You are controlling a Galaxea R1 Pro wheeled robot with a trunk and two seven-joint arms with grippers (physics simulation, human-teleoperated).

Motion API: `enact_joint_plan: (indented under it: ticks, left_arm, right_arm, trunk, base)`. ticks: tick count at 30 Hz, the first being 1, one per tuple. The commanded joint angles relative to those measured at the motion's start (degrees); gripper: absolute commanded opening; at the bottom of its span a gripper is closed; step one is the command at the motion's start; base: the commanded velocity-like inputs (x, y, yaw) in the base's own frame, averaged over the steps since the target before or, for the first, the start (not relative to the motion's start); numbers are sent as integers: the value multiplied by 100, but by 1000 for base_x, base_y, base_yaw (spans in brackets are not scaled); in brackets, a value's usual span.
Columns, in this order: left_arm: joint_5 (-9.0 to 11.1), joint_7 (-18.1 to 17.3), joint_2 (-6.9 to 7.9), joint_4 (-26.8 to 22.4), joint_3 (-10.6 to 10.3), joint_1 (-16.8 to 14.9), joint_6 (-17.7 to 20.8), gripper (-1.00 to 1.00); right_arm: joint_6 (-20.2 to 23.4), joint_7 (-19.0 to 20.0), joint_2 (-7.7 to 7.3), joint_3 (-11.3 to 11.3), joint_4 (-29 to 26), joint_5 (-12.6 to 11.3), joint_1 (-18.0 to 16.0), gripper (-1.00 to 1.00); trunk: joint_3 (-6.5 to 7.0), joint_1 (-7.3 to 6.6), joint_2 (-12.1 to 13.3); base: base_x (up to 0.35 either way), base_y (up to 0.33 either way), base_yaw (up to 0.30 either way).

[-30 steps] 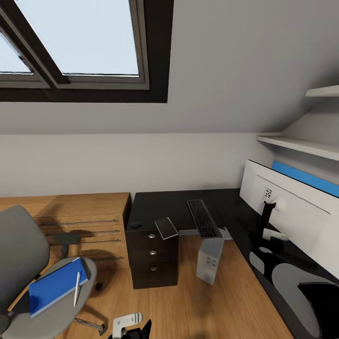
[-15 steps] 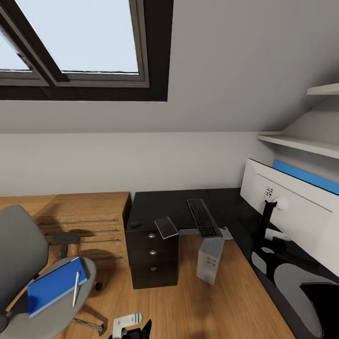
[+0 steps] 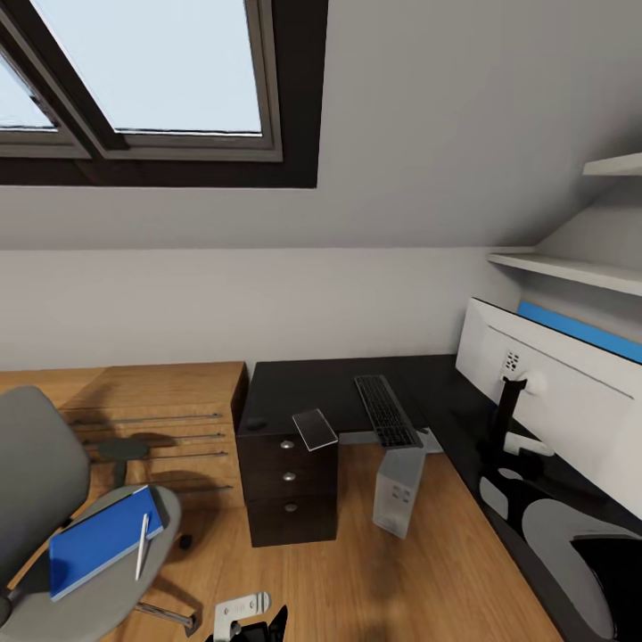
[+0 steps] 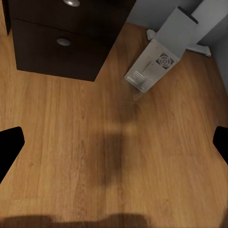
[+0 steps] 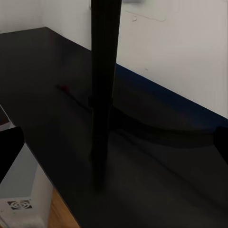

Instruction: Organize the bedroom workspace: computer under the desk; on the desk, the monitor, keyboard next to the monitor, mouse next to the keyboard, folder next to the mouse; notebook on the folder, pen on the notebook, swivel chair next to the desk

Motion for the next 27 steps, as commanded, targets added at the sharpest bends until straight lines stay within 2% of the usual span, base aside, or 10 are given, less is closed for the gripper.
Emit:
enact_joint_plan:
  ticks: [1,12,17,25,27]
  left_arm:
    - [40,34,5,-8,-20,-10,-22,100]
    - [40,34,5,-8,-23,-10,-22,100]
    - [45,38,4,-8,-28,-10,-22,100]
    - [48,38,-2,-8,-37,-10,-22,100]
    - [48,38,-3,-8,-40,-10,-22,100]
  right_arm:
    - [-20,-8,-4,50,4,-56,-6,100]
    - [-24,-7,-17,50,3,-69,-6,100]
    - [-537,-3,6,57,140,-31,2,100]
    - [-674,2,-14,52,210,-26,3,100]
    - [-745,7,-85,51,219,-30,22,100]
  trunk:
    - [-28,24,-50]
    - [-226,266,-492]
    - [-316,376,-692]
    - [-459,552,-1013]
    - [-495,595,-1093]
  base:
    - [0,0,0]
    - [0,0,0]
    - [0,0,0]
    - [0,0,0]
    - [0,0,0]
